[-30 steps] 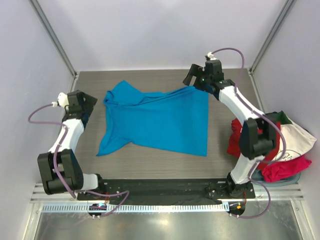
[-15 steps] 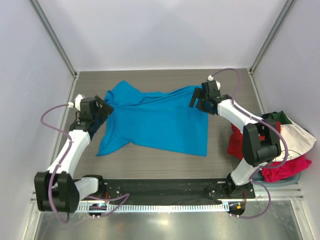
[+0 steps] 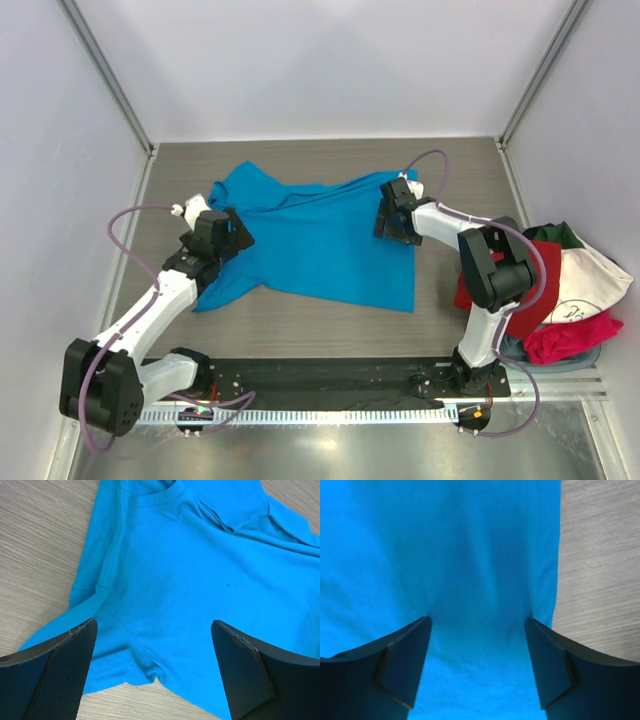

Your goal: Fold and stack the t-shirts

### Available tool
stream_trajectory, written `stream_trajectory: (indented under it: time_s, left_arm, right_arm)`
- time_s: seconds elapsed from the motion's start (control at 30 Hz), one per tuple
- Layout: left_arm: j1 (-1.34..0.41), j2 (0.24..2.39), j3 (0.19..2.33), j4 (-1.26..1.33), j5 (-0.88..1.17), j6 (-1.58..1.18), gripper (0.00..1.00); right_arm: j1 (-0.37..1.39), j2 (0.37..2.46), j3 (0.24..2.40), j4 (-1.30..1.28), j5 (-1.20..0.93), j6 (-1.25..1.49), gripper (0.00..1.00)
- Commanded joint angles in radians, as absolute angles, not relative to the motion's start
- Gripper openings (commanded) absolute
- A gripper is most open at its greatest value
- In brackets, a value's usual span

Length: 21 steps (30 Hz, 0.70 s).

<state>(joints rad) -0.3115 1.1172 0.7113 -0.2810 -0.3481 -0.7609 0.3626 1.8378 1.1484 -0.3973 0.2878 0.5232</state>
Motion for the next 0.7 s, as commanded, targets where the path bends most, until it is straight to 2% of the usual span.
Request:
stream_trajectory:
  time_s: [0.0,0.07,0.1,0.17,0.2,0.3,0.43,0.47,0.5,0.53,0.67]
  left_arm:
    - [-0.321,1.1,0.687,-0.226,-0.413,-0.721,0.95]
    - [-0.322,1.104,0.689,-0.227,-0.416,-0.712,0.96]
    - [-0.321,1.109,0.693,-0.226,-0.417,-0.71,0.96]
    - [-0.322,1.127,0.698,-0.233,-0.419,-0.71,0.96]
    - [-0.322,1.137,0.709,-0.233,-0.423,-0.712,0.96]
    - [-0.322,1.192,0.73,-0.255,-0.425,-0.71,0.96]
    - [-0.321,1.261,0.765,-0.262,-0.393,-0.696,0.96]
    - [-0.322,1.279,0.772,-0.264,-0.385,-0.689,0.95]
    - [-0.322,1.308,0.781,-0.265,-0.368,-0.683,0.95]
    - [-0.325,1.322,0.788,-0.267,-0.361,-0.678,0.94]
    - [-0.356,1.367,0.834,-0.265,-0.357,-0.643,0.92]
  right_arm:
    - [0.365,1.868,1.198,-0.387,0.324,0.52,0.79]
    - [0.361,1.907,1.241,-0.4,0.327,0.508,0.71]
    - [0.356,1.926,1.259,-0.409,0.328,0.508,0.59]
    - [0.325,1.992,1.328,-0.44,0.333,0.503,0.45]
    - [0.307,2.015,1.353,-0.454,0.327,0.502,0.33]
    - [0.224,2.081,1.452,-0.488,0.292,0.511,0.21]
    - [0.147,2.137,1.584,-0.514,0.275,0.526,0.24]
    - [0.135,2.152,1.651,-0.531,0.256,0.523,0.28]
    - [0.135,2.181,1.687,-0.555,0.253,0.514,0.4]
    - [0.137,2.184,1.716,-0.586,0.25,0.509,0.46]
    - [0.173,2.091,1.613,-0.542,0.259,0.512,0.59]
